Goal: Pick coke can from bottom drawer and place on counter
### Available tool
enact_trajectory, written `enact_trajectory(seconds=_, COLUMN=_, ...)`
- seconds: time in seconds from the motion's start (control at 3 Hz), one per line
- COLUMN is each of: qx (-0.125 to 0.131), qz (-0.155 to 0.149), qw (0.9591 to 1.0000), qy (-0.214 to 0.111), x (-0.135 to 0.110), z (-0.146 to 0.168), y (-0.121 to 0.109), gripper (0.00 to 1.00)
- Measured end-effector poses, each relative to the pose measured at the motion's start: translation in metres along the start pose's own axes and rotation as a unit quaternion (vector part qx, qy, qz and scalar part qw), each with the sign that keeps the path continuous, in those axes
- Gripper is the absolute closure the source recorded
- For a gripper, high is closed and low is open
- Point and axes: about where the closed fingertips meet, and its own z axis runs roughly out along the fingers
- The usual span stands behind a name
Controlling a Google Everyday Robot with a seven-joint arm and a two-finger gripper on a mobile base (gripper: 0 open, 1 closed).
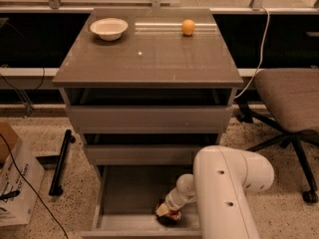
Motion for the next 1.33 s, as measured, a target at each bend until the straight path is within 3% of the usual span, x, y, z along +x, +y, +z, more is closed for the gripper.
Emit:
enact_trajectory(seconds=0.33, qx=0.005, qz=0.005, qw=0.9998, qy=-0.017, x=-0.003, z=-0.009, y=0.003, gripper=0.96)
enact_trajectory(seconds=0.67, qx=-0.016, qz=-0.019, qw=0.9971, qy=-0.072, x=-0.030, z=-0.039, y=0.007, gripper=1.00)
enact_trajectory(seconds=1.0, qx=-0.077, qz=-0.043, qw=0.9838, qy=-0.156, x=-0.048, z=-0.078, y=0.025, gripper=1.00)
enact_trajectory(seconds=1.33, qx=-0.134, qz=-0.086, qw=0.9537, qy=-0.255, x=-0.065, z=-0.149, y=0.050, gripper=1.00)
